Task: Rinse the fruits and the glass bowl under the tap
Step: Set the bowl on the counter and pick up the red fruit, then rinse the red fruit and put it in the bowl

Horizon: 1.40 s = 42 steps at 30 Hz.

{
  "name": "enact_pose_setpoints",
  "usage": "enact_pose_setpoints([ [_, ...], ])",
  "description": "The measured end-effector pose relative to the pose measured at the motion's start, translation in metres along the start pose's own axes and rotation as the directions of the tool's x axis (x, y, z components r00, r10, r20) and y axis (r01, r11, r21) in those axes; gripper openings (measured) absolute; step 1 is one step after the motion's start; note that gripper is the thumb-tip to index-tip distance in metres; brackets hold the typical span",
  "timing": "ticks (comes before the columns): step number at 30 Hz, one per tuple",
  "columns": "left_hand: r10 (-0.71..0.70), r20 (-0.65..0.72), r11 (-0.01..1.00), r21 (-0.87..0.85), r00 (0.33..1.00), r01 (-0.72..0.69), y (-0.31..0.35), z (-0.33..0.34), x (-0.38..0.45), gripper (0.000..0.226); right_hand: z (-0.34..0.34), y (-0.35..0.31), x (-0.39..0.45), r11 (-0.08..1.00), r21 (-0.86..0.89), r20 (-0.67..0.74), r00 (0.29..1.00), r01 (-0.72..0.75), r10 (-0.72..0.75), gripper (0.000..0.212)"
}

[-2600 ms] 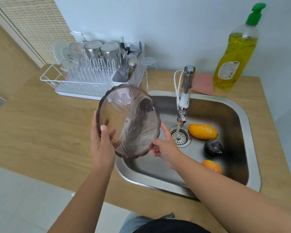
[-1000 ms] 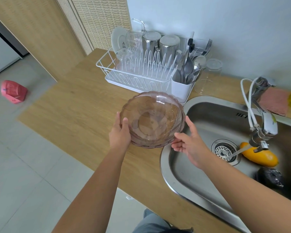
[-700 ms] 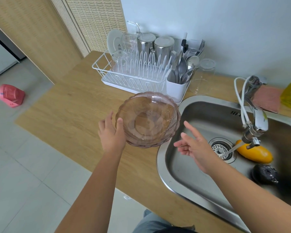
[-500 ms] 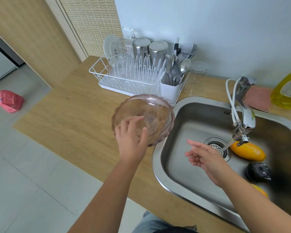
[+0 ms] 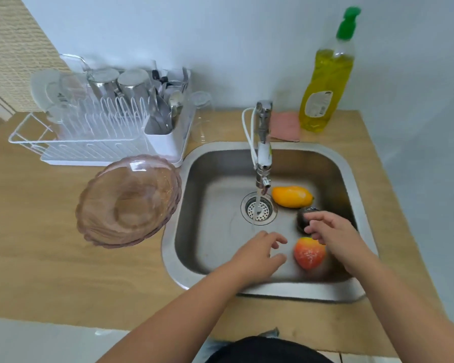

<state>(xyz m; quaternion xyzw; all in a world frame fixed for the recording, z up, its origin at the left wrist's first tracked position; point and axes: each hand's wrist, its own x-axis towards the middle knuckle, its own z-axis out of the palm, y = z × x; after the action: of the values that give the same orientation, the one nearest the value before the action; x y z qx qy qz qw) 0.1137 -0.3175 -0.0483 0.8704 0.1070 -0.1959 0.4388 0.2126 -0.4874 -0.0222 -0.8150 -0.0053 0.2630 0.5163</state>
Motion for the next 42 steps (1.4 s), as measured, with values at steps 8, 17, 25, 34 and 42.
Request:
enact_pose_setpoints([
  [8,-0.281,0.234,0.944,-0.105,0.931,0.312,0.020,0.029,0.062,0.064,-0.020,0.029,0.003,0.986,-0.011,-0.113,0.980,-0.168,0.166,0.039],
  [17,-0.408,0.342,0.732,-0.432,0.847,0.527,0.028,0.047,0.077,0.056,0.002,0.024,0.022,0.905,-0.033,-0.031,0.905,-0.424,0.424,0.066],
  [25,-0.336,0.242,0.644,-0.646,0.910,0.409,0.016,0.017,0.067,0.029,0.003,0.021,0.029,0.934,0.085,0.006,0.938,-0.346,0.347,0.037],
  [34,-0.368,0.051,0.482,-0.844,0.928,0.237,0.009,-0.029,0.053,0.025,0.040,-0.006,0.039,0.968,0.221,0.063,0.992,-0.118,0.107,0.044],
  [42,-0.390,-0.048,0.444,-0.885,0.920,0.141,-0.005,-0.053,0.042,0.025,0.070,-0.024,0.047,0.949,0.314,0.142,0.990,-0.030,-0.016,0.039],
])
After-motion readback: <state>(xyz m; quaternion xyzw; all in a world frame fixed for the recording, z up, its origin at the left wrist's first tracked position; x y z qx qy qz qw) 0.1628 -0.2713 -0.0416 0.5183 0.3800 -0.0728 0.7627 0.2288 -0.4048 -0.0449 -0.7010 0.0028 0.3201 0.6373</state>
